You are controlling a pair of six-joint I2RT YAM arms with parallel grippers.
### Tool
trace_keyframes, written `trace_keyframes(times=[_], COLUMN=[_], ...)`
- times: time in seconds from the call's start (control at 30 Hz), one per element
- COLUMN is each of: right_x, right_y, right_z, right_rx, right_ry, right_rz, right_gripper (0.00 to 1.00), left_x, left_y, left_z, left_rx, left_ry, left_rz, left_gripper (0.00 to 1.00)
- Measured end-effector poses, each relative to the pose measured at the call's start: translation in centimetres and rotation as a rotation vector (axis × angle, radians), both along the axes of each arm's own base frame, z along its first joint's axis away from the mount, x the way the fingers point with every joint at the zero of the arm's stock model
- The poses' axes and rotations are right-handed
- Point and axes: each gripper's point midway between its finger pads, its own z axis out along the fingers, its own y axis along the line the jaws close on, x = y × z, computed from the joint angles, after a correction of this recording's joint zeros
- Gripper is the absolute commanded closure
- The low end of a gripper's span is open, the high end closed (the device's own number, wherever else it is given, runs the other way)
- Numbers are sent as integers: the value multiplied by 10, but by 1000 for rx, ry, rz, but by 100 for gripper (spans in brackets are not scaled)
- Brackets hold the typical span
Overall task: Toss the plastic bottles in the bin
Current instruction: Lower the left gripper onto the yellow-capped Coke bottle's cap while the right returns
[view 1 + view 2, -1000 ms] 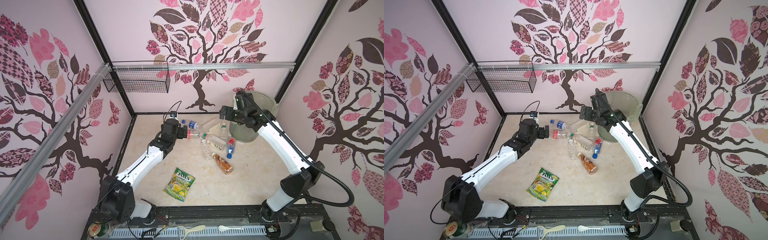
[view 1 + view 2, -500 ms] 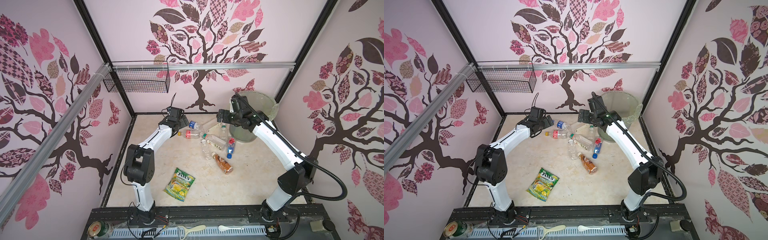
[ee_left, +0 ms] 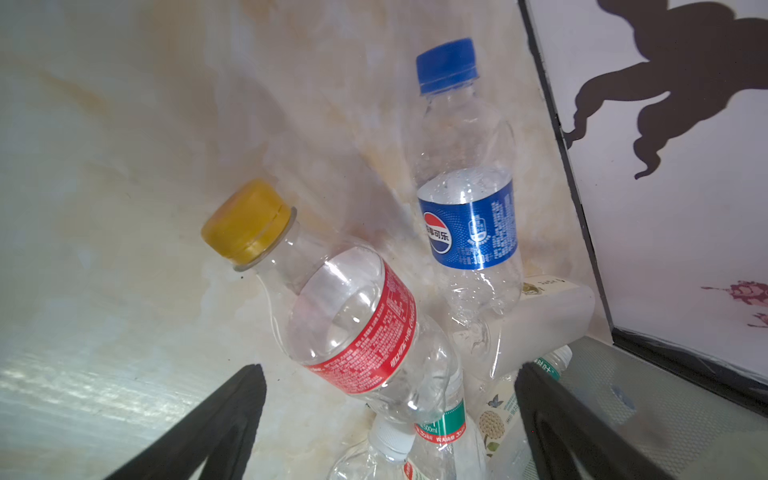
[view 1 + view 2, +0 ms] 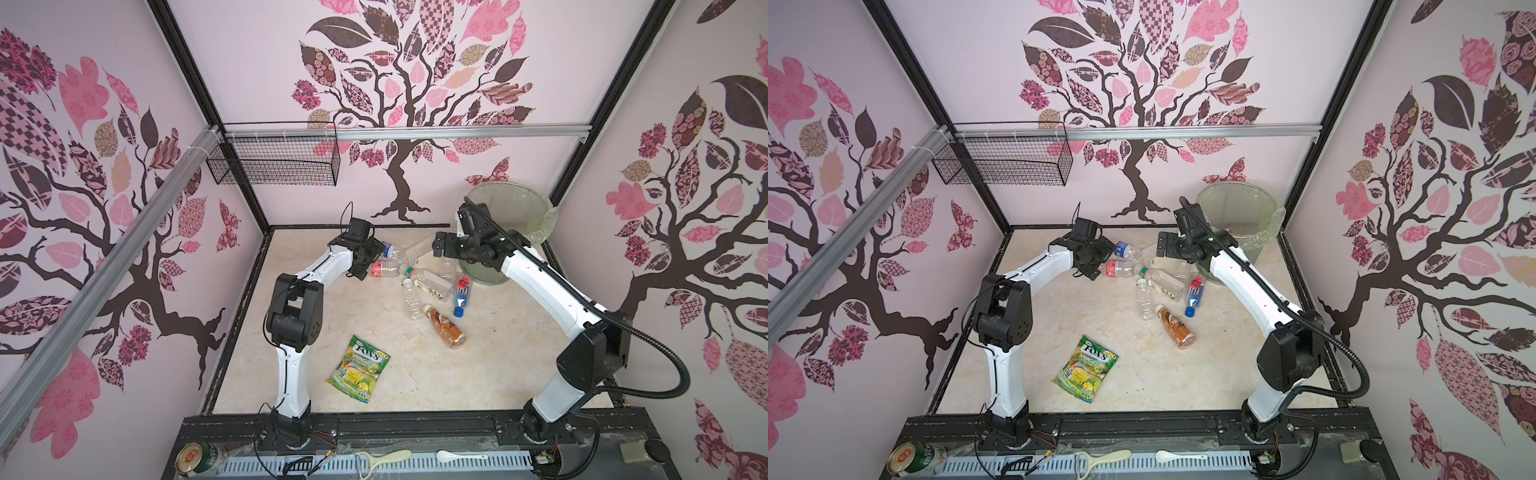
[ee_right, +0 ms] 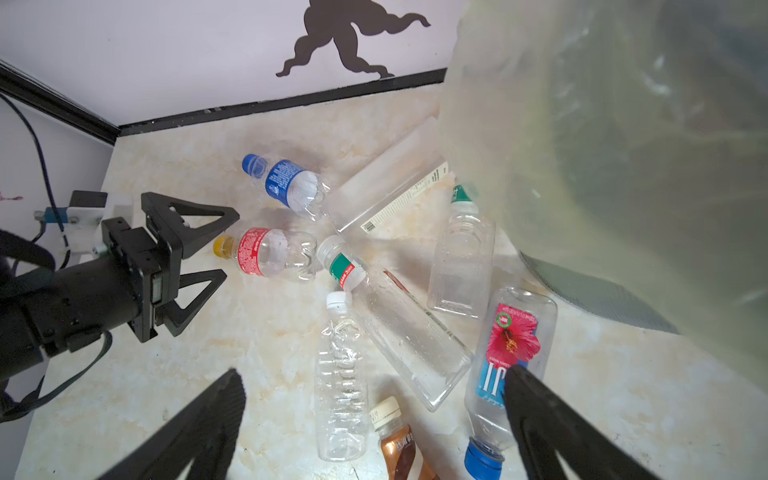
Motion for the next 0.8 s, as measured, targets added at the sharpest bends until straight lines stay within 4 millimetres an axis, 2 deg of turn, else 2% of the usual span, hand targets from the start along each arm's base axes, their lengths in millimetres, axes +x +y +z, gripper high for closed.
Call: trace_keyframes(times=[0.1, 0.27, 0.37, 0.43, 0.57, 0.8], right_x=[-3, -6, -9, -10, -13, -13], right_y=[-1, -3, -6, -8, -10, -11], right_z=[0, 11, 21, 27, 37, 40], right_rx=[0, 2, 2, 4, 11, 12], right_ry=[0, -26, -48, -63, -85, -87], right_rz=[1, 6, 5, 3, -2, -5], right_gripper=[0, 0, 0, 1, 0, 0], left_x=[0, 4, 6, 6, 3, -7], left_y=[-3, -6, -6, -4, 7, 27], left_z=[-9, -16, -22, -25, -30, -37], left_rx=[-31, -53, -55, -55, -45, -20], left_ry=[45, 97, 127, 146, 187, 250], left_rz=[28, 50, 63, 65, 81, 111], left_gripper=[2, 4, 14, 15, 16, 20])
